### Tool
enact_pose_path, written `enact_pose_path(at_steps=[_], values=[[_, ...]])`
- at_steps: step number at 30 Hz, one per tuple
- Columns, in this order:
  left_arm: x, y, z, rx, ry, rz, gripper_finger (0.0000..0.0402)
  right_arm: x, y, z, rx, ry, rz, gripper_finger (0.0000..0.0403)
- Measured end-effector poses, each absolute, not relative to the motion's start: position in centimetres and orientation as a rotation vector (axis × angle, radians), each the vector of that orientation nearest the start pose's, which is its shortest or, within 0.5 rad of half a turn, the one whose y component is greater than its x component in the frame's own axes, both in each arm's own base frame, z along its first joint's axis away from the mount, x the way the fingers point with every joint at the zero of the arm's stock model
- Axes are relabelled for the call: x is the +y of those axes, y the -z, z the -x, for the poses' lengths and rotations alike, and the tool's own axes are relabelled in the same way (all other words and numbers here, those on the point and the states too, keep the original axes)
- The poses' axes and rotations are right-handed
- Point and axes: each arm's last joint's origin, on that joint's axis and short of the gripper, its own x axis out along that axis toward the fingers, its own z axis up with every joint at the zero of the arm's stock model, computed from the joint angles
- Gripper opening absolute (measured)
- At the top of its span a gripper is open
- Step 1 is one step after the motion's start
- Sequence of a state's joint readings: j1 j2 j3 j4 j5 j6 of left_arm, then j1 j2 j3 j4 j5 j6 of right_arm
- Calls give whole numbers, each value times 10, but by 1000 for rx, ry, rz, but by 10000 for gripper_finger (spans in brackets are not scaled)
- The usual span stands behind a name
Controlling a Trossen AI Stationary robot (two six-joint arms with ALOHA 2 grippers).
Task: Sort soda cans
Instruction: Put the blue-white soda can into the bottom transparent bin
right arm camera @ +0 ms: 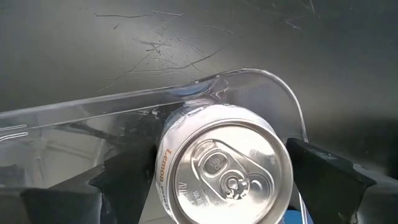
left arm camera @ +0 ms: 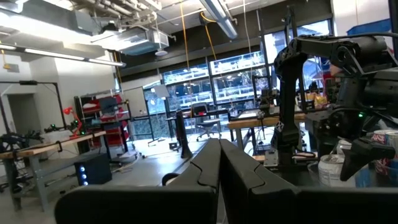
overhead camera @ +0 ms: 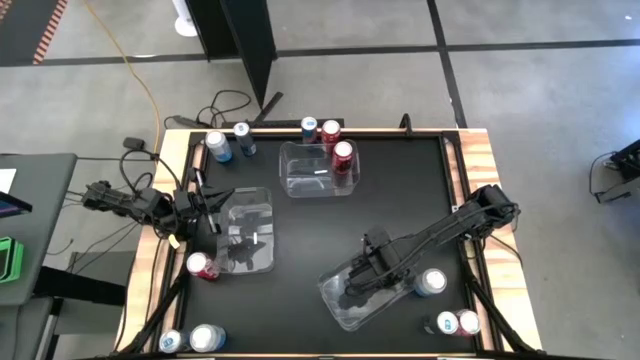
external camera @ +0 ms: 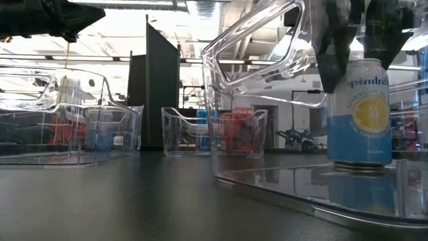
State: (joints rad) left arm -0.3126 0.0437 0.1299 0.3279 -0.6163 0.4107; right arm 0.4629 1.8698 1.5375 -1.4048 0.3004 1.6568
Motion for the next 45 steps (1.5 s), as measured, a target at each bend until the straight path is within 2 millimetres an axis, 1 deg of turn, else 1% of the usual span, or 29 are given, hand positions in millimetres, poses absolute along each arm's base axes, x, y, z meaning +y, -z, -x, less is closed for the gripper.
enact_pose_path(at_steps=[10, 20, 29, 39, 45], values=[[-8, -233, -80, -302, -369, -217, 0, 141, -239, -301, 1188, 1102, -624, 368], [-8, -233, -80, -302, -370, -217, 0, 140, -239, -302, 1161, 1076, -565, 368], [-8, -233, -80, -302, -369, -217, 0, 140, -239, -303, 1162, 1049, -527, 385], [-8, -233, -80, -302, -369, -217, 0, 140, -259, -310, 1085, 999, -465, 389], [-8, -233, -80, -301, -369, -217, 0, 139, -269, -311, 1018, 1009, -414, 389]])
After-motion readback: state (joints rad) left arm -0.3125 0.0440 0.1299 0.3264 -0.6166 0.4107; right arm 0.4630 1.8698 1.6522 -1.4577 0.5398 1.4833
